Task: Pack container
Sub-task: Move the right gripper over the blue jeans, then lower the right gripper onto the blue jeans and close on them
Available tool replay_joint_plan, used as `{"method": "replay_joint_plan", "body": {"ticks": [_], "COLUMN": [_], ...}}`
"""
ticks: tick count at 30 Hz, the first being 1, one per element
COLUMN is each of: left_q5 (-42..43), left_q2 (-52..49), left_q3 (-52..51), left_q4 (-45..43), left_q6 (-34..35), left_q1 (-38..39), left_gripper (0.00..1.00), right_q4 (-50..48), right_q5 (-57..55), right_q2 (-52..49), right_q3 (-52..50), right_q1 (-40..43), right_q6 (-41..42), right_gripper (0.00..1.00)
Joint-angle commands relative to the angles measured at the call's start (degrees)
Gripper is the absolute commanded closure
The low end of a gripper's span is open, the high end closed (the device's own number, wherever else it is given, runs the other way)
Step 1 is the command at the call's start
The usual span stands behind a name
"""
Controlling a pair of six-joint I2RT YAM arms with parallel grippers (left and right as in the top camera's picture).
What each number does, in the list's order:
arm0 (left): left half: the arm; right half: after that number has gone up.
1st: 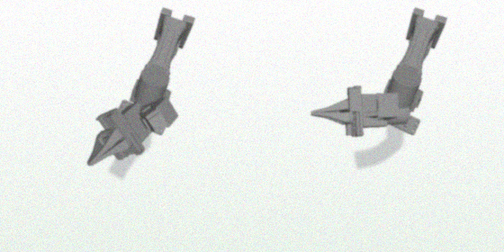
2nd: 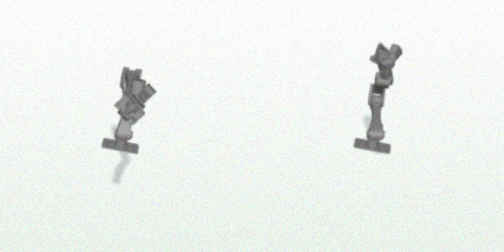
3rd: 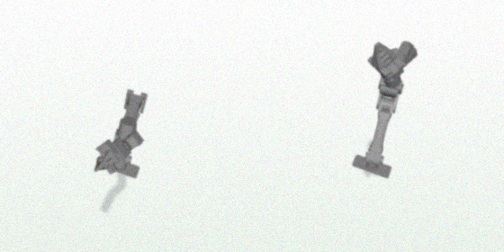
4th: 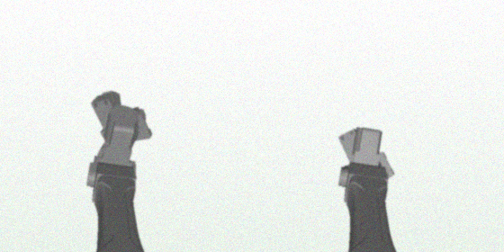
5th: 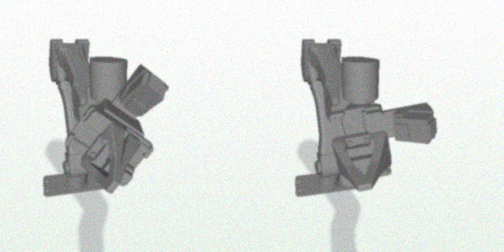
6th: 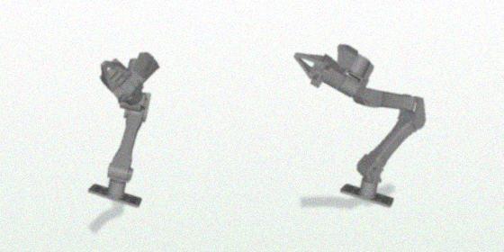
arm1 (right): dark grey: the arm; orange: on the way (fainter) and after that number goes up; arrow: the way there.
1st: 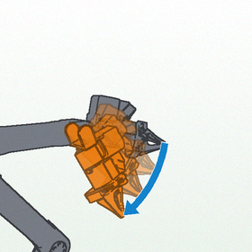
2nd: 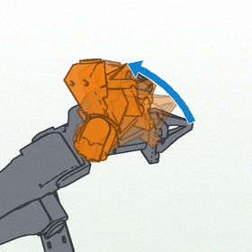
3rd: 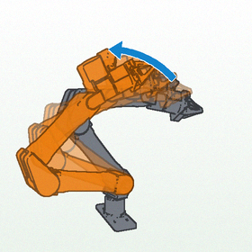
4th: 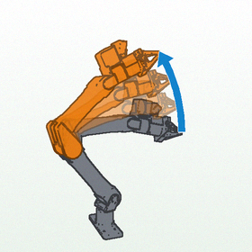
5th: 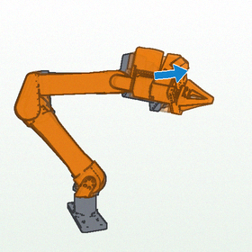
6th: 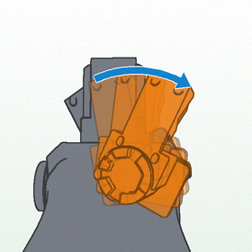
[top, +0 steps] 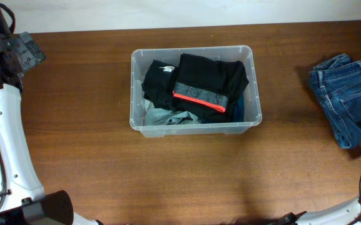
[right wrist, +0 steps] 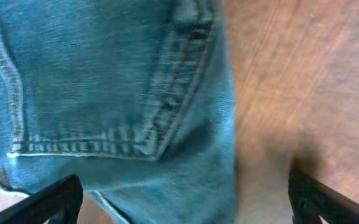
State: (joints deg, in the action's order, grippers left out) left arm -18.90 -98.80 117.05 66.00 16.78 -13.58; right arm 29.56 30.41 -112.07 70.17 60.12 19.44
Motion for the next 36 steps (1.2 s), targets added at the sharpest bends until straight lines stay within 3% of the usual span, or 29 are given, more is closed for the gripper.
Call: {"method": "replay_joint_plan", "body": {"ticks": [1, 19, 20, 21, 22, 23, 24, 29, 33, 36], "left_q5": [-0.24, -0.24, -0.24, -0.24, -0.24, -0.24, -0.24, -0.24, -0.24, -0.24], "left_q2": [0.68, 0.68, 0.68, 0.68, 0.68, 0.68, 0.68, 0.68, 0.68, 0.68], "left_q3": [0.11, 0.11, 0.11, 0.11, 0.11, 0.11, 0.11, 0.11, 0.11, 0.11], "left_q4": [-0.13, -0.13, -0.13, -0.13, -0.13, -0.13, -0.13, -0.13, -0.13, -0.13], "left_q6": [0.55, 0.55, 0.55, 0.55, 0.55, 0.55, 0.55, 0.55, 0.55, 0.55], "left_q1": [-0.09, -0.09, -0.09, -0.09, -0.09, -0.09, -0.09, -0.09, -0.09, -0.09], "left_gripper": [0.01, 0.0, 0.01, 0.01, 0.01, 0.01, 0.01, 0.01, 0.0, 0.01], "right_q4": [-0.39, -5.05, -5.01, -4.92, -4.66, -4.28, -4.24, -3.85, -3.61, -2.36], "right_q5": [3.19, 6.47, 6.34, 6.36, 6.36, 6.36, 6.36, 6.36, 6.47, 7.65], "right_q2": [-3.08, -7.41, -7.41, -7.41, -7.41, -7.41, -7.41, -7.41, -7.39, -6.84], "right_q3": [-0.52, -0.52, -0.52, -0.52, -0.52, -0.52, -0.52, -0.52, -0.52, -0.39], "right_q1": [-0.63, -4.11, -4.24, -4.24, -4.24, -4.13, -4.11, -4.11, -4.11, -4.13], "right_q6": [-1.01, -0.35, -0.37, -0.37, -0.37, -0.37, -0.37, -0.35, -0.35, 0.79], "right_gripper": [0.02, 0.0, 0.04, 0.15, 0.27, 0.49, 0.57, 0.75, 0.96, 0.96]}}
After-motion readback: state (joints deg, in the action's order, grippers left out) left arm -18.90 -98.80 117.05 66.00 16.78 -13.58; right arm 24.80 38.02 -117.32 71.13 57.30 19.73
